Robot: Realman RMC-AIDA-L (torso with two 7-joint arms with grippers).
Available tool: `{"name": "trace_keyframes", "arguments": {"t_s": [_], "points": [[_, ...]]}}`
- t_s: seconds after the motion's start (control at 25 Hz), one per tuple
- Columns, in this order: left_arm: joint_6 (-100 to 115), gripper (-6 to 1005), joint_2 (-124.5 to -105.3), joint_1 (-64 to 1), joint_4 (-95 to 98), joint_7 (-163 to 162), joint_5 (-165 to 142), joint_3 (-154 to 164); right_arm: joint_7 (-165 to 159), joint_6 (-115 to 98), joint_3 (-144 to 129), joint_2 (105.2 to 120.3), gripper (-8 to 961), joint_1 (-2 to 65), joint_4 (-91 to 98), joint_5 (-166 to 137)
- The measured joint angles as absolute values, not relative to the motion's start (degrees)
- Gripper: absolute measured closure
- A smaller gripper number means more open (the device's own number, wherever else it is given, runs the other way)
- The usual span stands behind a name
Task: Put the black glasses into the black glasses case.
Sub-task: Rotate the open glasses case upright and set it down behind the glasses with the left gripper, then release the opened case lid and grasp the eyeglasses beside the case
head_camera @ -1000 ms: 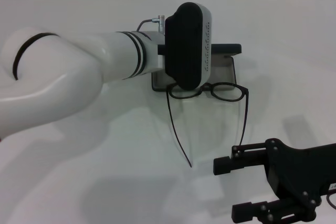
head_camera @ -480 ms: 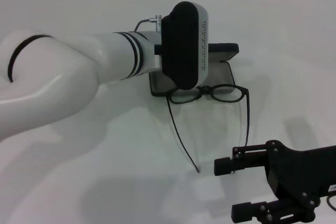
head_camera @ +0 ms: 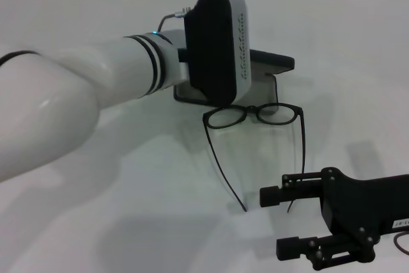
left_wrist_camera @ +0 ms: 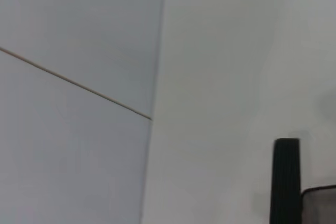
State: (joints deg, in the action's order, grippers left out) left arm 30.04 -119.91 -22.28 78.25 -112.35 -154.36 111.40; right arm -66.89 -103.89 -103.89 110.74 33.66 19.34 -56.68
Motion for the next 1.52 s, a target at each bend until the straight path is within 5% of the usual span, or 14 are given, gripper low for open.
{"name": "trace_keyframes", "arguments": {"t_s": [0.24,0.64,1.52], "points": [[31.36,521,-119.93,-21.37,78.64,-112.55,-153.79,110.81,-66.87,-103.08,-103.88,110.66,264,33.82,19.25,-56.69],[25.04,524,-120.04,-28.99,64.44,-112.61,-145.83,111.35,-66.65,-102.48,-103.88,110.91,265,32.34,19.24,-56.69],[31.98,526,-119.88,-19.26,82.99,-112.34,-147.58,109.99,-66.85,-102.48,-102.92,110.66,267,31.5,19.25,-56.44]]}}
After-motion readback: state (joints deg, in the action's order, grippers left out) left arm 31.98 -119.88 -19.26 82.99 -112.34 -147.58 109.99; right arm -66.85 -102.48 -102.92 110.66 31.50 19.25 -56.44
